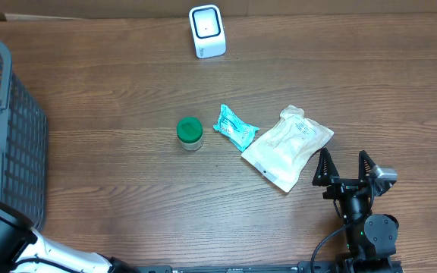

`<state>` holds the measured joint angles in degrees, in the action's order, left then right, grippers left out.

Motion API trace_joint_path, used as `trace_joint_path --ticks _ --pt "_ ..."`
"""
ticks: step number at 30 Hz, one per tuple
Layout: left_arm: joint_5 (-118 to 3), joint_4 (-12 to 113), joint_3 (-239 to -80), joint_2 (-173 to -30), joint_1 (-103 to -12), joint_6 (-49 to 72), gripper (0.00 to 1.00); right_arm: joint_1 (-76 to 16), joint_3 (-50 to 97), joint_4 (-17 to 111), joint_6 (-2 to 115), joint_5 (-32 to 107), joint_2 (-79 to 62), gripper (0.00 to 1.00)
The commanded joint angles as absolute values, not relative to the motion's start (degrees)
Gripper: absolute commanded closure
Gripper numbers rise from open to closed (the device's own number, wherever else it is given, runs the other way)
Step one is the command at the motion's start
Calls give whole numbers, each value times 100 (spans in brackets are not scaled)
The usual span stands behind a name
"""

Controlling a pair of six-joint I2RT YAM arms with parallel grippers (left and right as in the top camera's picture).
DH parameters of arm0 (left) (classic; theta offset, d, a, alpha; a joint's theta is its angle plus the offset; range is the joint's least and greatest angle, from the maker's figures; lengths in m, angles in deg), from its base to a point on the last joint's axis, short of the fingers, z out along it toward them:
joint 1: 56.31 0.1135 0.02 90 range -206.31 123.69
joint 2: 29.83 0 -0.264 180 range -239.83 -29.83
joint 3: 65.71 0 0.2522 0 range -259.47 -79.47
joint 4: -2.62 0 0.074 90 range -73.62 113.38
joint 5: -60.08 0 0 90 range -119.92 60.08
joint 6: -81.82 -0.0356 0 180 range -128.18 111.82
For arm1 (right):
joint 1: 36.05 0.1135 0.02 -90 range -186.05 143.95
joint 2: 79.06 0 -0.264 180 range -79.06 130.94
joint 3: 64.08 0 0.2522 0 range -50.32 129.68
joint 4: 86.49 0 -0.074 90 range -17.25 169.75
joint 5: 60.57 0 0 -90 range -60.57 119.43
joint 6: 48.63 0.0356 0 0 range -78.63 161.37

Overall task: Scan the item barcode
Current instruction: 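Reach the left gripper into the basket and grasp the small orange box, then carry the small box to the scanner and drop it on the table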

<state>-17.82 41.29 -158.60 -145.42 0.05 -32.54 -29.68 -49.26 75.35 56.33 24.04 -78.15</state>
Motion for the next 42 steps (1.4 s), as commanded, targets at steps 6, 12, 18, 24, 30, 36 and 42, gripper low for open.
trace_joint_path --ticks 6,12,18,24,30,36,42 --pt "-1802 4376 -16208 -14476 -148 -2426 96 -2974 -4983 7559 5611 2348 -7835 0" --pt "-3177 4935 -17064 -13707 -371 -671 96 -2974 -4983 7561 5611 2348 -7835 0" --pt "-5647 5398 -18267 -12776 -743 1355 96 -2974 -4983 7559 5611 2348 -7835 0" --pt "-7107 6338 -18393 -11854 -2002 2249 96 -2974 -4983 7559 5611 2348 -7835 0" --pt "-5540 8120 -18260 -11987 -4155 1353 96 -2974 -4983 7561 5611 2348 -7835 0" --pt "-4329 8515 -18188 -12769 -6356 1082 96 -2974 -4983 7559 5611 2348 -7835 0" --pt "-4152 8404 -18188 -13854 -7761 1089 96 -2974 -4983 7559 5611 2348 -7835 0"
